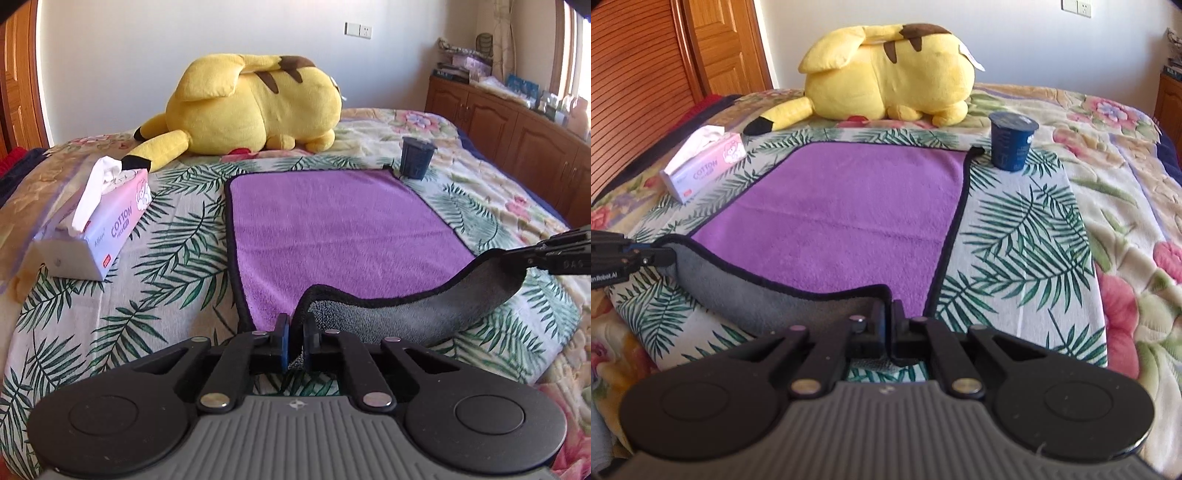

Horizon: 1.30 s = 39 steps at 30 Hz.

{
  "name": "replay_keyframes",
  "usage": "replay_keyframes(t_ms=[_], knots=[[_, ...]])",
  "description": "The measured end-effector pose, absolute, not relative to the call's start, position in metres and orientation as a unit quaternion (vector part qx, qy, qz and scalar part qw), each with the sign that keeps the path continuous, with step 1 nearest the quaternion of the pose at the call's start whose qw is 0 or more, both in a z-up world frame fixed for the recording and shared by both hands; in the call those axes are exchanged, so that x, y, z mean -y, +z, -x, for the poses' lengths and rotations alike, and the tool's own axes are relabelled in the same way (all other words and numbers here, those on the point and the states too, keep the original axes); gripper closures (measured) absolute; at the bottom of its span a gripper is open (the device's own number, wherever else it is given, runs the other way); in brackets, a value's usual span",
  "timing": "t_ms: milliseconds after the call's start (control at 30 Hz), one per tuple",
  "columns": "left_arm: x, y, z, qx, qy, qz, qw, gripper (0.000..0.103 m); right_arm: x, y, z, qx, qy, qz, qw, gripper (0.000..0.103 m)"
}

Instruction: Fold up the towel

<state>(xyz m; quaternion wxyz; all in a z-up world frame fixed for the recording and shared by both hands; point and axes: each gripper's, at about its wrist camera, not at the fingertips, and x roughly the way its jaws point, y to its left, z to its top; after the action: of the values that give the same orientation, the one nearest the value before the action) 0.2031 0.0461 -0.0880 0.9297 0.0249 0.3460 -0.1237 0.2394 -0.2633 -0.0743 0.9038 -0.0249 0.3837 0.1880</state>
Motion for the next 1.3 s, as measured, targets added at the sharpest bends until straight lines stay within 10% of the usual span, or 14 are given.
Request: replay_keyframes(t_ms=[1300], knots=[[-0.046,-0.044,-0.262,-0.289,-0.142,-0.033,0.946,0.103,0.265,-0.054,-0.275,-0.266,0.180,0.029,0.947,0.100]])
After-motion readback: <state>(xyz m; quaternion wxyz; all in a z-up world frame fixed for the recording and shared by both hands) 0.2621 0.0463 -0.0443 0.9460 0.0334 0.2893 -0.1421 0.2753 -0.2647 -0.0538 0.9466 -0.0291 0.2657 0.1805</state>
